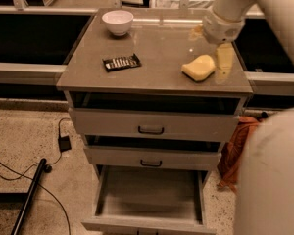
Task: Place sponge into bottom drawer
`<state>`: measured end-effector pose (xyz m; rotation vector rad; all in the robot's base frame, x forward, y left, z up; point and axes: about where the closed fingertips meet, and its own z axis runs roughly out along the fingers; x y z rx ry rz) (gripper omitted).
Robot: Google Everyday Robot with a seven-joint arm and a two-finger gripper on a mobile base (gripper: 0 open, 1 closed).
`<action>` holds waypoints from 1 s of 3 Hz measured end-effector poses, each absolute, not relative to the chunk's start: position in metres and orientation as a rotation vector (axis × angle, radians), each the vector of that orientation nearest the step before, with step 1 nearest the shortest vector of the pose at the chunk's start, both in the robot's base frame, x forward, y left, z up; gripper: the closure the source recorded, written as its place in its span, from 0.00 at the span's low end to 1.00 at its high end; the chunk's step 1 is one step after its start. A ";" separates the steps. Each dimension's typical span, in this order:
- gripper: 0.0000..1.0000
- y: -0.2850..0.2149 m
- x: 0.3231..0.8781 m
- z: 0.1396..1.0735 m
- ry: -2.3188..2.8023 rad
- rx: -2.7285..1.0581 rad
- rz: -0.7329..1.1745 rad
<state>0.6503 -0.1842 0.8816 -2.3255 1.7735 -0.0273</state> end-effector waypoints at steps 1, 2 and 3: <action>0.00 -0.179 0.676 0.856 1.773 -2.343 0.023; 0.18 -0.177 0.690 0.835 1.774 -2.349 0.062; 0.49 -0.170 0.695 0.821 1.757 -2.340 0.113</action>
Offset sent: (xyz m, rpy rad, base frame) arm 0.0387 0.0000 -0.0614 0.0069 0.1769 0.0331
